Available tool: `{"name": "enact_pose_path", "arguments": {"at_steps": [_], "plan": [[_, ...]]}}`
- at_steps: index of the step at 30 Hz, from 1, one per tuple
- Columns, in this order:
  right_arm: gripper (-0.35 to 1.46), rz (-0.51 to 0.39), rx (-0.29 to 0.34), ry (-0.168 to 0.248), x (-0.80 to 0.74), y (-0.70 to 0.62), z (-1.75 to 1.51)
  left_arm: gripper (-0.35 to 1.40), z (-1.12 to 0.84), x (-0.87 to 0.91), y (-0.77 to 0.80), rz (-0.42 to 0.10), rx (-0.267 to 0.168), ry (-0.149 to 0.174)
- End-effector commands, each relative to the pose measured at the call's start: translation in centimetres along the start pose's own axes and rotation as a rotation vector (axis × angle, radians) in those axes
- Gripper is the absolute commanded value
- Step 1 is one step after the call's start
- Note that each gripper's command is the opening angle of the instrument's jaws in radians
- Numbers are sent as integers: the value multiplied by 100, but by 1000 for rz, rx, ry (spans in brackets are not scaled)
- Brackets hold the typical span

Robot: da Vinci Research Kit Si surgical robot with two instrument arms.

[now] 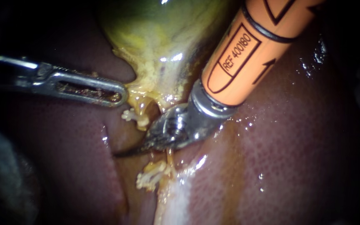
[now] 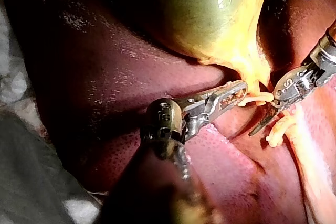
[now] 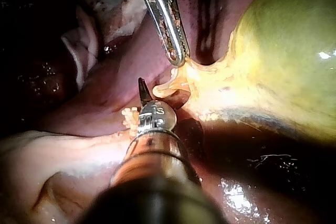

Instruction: Go back from the cut left tube

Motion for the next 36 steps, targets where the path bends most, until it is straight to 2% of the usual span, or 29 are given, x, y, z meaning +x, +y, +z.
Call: {"name": "enact_pose_path", "arguments": {"at_steps": [1,5,9,10,12,15,20,24,27,29,31,36], "plan": [[-35,-1,0,0,0,1,0,-35,0,0,0,0,1,0],[-35,21,-6,2,-2,2,1,-35,1,0,0,0,1,1],[51,20,-60,52,-5,2,4,-35,1,0,0,0,1,0],[66,20,-70,64,-5,2,4,-35,1,0,0,0,1,0],[91,22,-83,79,-6,3,4,-35,0,0,0,0,0,0],[111,24,-96,91,-5,3,4,-35,0,0,0,0,0,0],[126,28,-105,103,-5,2,2,-35,0,0,-1,1,0,0],[135,30,-120,121,-8,-4,-9,-35,-1,1,-3,1,1,1],[138,32,-163,150,-11,-10,-25,-35,-3,0,-4,2,3,2],[143,0,-210,161,-11,-13,-39,-35,-3,0,-5,2,3,2],[143,-33,-240,151,-12,-17,-56,-35,-3,0,-5,2,3,2],[143,-120,-286,145,-23,-24,-92,-35,-4,0,-5,2,2,1]]}}
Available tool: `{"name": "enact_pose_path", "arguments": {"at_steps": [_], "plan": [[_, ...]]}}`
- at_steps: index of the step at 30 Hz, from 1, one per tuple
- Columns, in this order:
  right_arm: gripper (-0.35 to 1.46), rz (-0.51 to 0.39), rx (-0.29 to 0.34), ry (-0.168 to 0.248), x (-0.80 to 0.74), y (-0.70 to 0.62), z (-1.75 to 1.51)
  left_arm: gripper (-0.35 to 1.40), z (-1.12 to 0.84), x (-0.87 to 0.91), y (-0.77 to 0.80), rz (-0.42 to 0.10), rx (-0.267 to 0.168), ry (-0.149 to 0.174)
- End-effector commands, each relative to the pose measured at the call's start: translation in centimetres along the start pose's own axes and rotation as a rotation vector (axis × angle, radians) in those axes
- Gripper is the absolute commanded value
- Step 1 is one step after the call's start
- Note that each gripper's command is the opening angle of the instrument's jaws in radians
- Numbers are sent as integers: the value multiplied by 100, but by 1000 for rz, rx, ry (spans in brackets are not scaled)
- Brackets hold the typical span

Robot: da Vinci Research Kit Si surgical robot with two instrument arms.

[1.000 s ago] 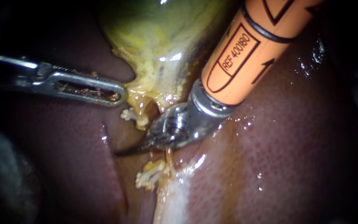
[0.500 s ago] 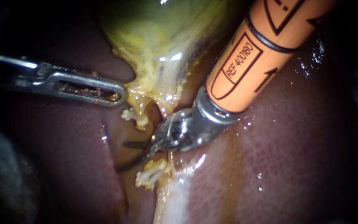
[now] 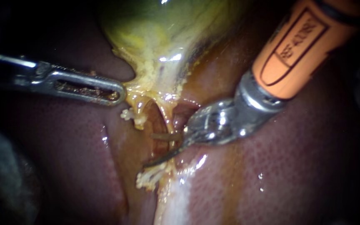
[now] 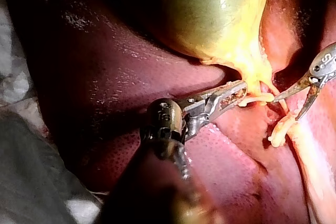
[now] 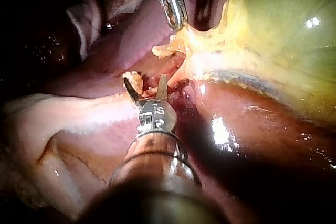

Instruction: Go back from the cut left tube

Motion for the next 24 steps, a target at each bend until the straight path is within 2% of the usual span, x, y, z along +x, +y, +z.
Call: {"name": "enact_pose_path", "arguments": {"at_steps": [1,7,10,13,15,18,24], "plan": [[143,-24,-8,5,-3,0,-7,-35,0,0,0,0,-1,0],[145,-117,-40,20,-22,4,-54,-35,-2,0,0,1,-1,0],[145,-152,-82,15,-34,12,-81,-35,-2,-1,0,1,-2,-1],[145,-203,-130,-11,-45,23,-105,-35,-2,-1,0,1,-2,-1],[145,-201,-153,-21,-53,32,-116,-35,-2,-1,-1,1,-1,0],[145,-206,-183,-21,-63,40,-123,-35,-1,-2,-1,1,-1,0],[145,-211,-225,-24,-71,45,-128,-35,0,-3,-2,2,0,1]]}}
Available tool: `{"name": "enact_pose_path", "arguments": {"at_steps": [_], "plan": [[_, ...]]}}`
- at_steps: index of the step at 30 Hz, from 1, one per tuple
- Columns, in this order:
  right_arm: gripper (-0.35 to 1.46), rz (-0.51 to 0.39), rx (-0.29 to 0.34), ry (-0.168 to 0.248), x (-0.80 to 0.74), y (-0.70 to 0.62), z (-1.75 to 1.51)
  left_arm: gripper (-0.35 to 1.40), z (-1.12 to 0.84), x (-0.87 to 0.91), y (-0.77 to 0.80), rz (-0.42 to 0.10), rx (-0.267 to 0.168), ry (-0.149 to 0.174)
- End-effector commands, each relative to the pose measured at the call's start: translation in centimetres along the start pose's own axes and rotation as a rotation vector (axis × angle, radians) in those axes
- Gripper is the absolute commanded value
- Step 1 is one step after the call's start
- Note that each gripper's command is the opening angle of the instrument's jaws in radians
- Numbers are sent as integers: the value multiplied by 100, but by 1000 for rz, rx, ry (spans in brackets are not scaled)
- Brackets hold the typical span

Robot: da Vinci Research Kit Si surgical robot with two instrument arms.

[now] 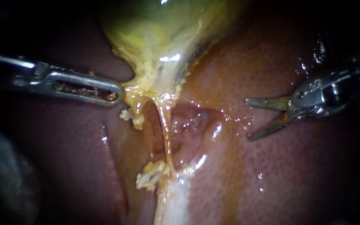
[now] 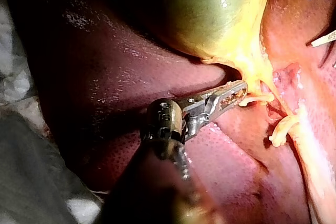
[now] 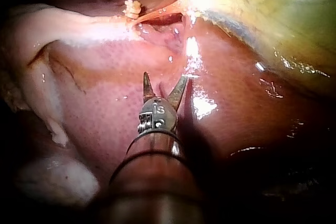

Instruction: Go back from the cut left tube

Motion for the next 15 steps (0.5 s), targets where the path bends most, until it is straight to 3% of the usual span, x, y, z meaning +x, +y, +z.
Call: {"name": "enact_pose_path", "arguments": {"at_steps": [1,15], "plan": [[145,9,4,-3,-1,0,-1,-35,1,0,0,1,2,0],[145,21,1,-7,-4,1,-4,-35,40,-9,-16,10,11,7]]}}
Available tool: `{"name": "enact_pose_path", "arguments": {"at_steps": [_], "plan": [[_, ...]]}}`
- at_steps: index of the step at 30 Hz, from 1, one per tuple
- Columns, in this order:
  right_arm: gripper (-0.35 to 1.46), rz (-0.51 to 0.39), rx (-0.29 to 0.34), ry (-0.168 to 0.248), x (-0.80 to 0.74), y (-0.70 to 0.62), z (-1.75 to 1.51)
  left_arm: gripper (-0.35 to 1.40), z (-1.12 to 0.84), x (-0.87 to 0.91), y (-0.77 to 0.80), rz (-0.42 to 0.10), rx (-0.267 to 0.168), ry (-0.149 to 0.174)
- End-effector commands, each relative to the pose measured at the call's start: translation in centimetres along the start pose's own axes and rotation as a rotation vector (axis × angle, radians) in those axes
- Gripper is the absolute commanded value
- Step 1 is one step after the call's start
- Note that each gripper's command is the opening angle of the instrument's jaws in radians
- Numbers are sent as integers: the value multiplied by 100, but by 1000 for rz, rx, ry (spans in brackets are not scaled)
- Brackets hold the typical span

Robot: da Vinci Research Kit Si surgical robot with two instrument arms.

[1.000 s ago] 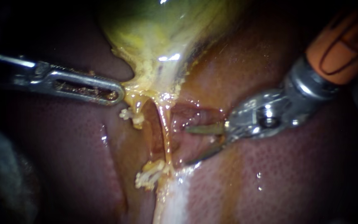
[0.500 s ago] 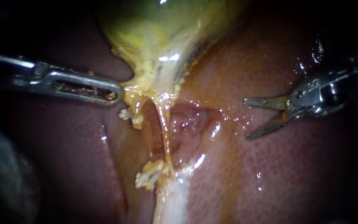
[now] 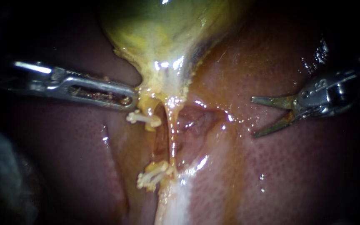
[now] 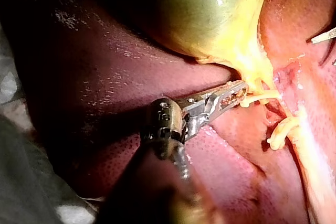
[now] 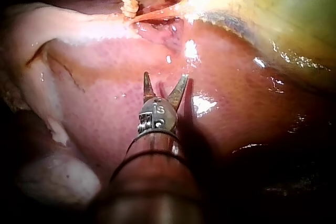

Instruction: Go back from the cut left tube

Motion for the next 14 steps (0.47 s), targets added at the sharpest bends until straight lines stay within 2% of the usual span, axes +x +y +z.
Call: {"name": "enact_pose_path", "arguments": {"at_steps": [1,5,14], "plan": [[145,0,0,1,1,0,0,-35,3,0,-1,2,0,-2],[145,0,0,0,1,0,0,-35,8,-3,-3,-1,0,-2],[145,2,7,0,4,-3,-2,-35,6,-4,-4,-1,-3,-5]]}}
